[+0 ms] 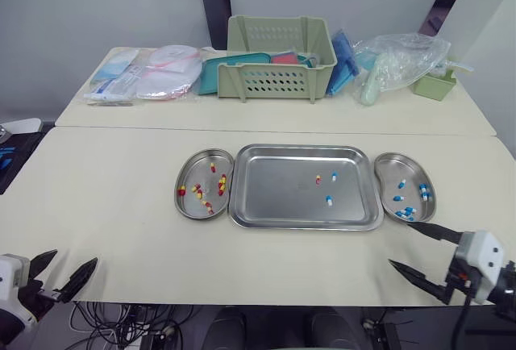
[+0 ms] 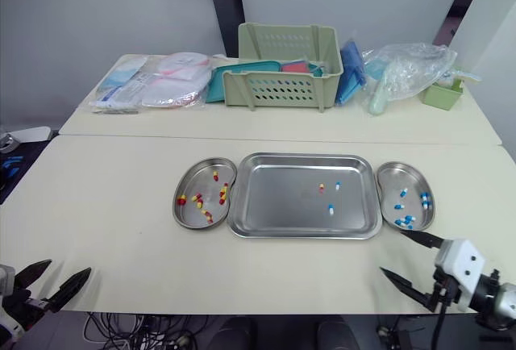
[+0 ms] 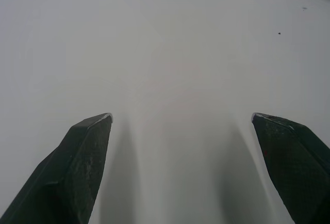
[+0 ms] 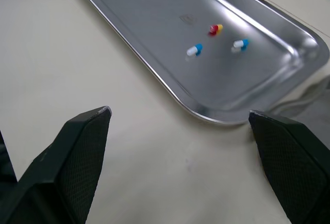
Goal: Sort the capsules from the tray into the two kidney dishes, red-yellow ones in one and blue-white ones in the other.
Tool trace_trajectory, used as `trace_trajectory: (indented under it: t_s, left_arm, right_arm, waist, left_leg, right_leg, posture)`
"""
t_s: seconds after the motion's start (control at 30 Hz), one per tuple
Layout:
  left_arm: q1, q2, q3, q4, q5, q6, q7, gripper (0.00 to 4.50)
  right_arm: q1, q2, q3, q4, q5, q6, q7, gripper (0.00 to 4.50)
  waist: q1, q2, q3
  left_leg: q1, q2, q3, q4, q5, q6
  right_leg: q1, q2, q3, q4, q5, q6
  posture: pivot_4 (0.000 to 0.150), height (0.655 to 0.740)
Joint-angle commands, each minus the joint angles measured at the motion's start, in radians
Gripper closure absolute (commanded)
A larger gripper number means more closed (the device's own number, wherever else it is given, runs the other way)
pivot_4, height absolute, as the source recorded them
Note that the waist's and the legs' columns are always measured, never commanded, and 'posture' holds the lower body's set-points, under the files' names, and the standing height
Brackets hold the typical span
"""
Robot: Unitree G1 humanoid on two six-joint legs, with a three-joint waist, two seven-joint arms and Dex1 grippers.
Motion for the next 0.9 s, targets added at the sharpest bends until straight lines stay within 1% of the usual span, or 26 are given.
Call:
trace_trajectory:
  t_s: [0.03,0.13,0.27,0.4,0.5,0.57,0.6,0.67,0.77,0.9]
  left_arm:
    - [0.032,-0.006,0.024,-0.068,-0.015,0.008,0.003,0.00]
    - [0.043,-0.004,0.029,-0.117,-0.030,0.015,-0.007,0.00]
    - [0.078,-0.013,0.006,-0.286,-0.085,0.063,-0.030,0.00]
    - [0.117,-0.028,-0.058,-0.480,-0.129,0.117,-0.041,0.00]
    - [0.080,-0.030,-0.146,-0.606,-0.128,0.148,-0.003,0.00]
    - [0.021,-0.012,-0.225,-0.669,-0.118,0.198,0.033,0.00]
    - [-0.015,0.015,-0.275,-0.693,-0.085,0.238,0.059,0.00]
    - [-0.130,0.045,-0.391,-0.726,-0.072,0.310,0.091,0.00]
    - [-0.325,0.025,-0.531,-0.726,-0.061,0.383,0.156,0.00]
    - [-0.496,0.000,-0.671,-0.682,-0.033,0.424,0.163,0.00]
  right_arm:
    - [-0.022,0.001,0.021,-0.037,-0.010,-0.013,-0.041,0.02]
    - [-0.046,-0.003,0.039,-0.043,-0.008,-0.002,-0.062,0.02]
    - [-0.057,-0.010,0.059,-0.053,-0.005,0.003,-0.074,0.02]
    - [-0.067,-0.015,0.067,-0.061,-0.003,0.016,-0.091,0.02]
    - [-0.071,-0.017,0.069,-0.067,-0.002,0.027,-0.099,0.02]
    - [-0.070,-0.017,0.072,-0.064,-0.002,0.026,-0.101,0.02]
    - [-0.068,-0.016,0.073,-0.062,-0.002,0.024,-0.102,0.02]
    - [-0.062,-0.015,0.072,-0.055,-0.001,0.017,-0.102,0.02]
    - [-0.050,-0.009,0.071,-0.054,0.000,0.007,-0.104,0.02]
    - [-0.035,0.002,0.078,-0.063,-0.001,0.002,-0.114,0.02]
  waist:
    - [0.000,0.000,0.000]
    - [0.000,0.000,0.000]
    - [0.001,-0.001,-0.001]
    - [0.001,0.000,-0.001]
    - [0.001,0.000,0.000]
    - [0.002,0.000,0.000]
    - [0.003,0.000,0.000]
    - [0.006,0.000,-0.001]
    - [0.005,0.001,-0.001]
    - [0.000,0.001,-0.001]
  left_leg:
    - [0.000,0.000,0.000,0.000,0.000,0.000]
    - [0.000,0.000,0.000,0.000,0.000,0.000]
    - [0.000,0.000,0.000,0.000,0.000,0.000]
    - [0.000,0.000,0.000,0.000,0.000,0.000]
    - [0.000,0.000,0.000,0.000,0.000,0.000]
    - [0.000,0.000,0.000,0.000,0.000,0.000]
    - [0.000,0.000,0.000,0.000,0.000,0.000]
    - [0.000,-0.001,-0.001,0.001,0.000,0.000]
    - [0.000,-0.001,-0.001,0.001,0.000,0.000]
    - [0.000,-0.001,-0.001,0.001,0.000,0.000]
  right_leg:
    - [0.000,0.000,0.000,0.000,0.000,0.000]
    - [0.000,0.000,0.000,0.000,0.000,0.000]
    - [0.000,0.000,0.000,0.000,0.000,0.000]
    - [0.000,0.000,0.000,0.000,0.000,0.000]
    - [0.000,0.000,0.000,0.000,0.000,0.000]
    - [0.000,0.000,0.000,0.000,0.000,0.000]
    - [0.001,0.000,0.000,0.000,0.000,0.000]
    - [0.001,0.000,0.000,0.000,0.000,0.000]
    - [0.001,0.000,0.000,0.000,0.000,0.000]
    - [0.001,0.000,0.000,0.000,0.000,0.000]
  posture:
    - [0.150,0.7390]
    - [0.150,0.7390]
    - [0.150,0.7390]
    - [0.150,0.7390]
    - [0.150,0.7390]
    - [0.150,0.7390]
    - [0.150,0.7390]
    - [0.150,0.7390]
    - [0.150,0.7390]
    - [0.150,0.7390]
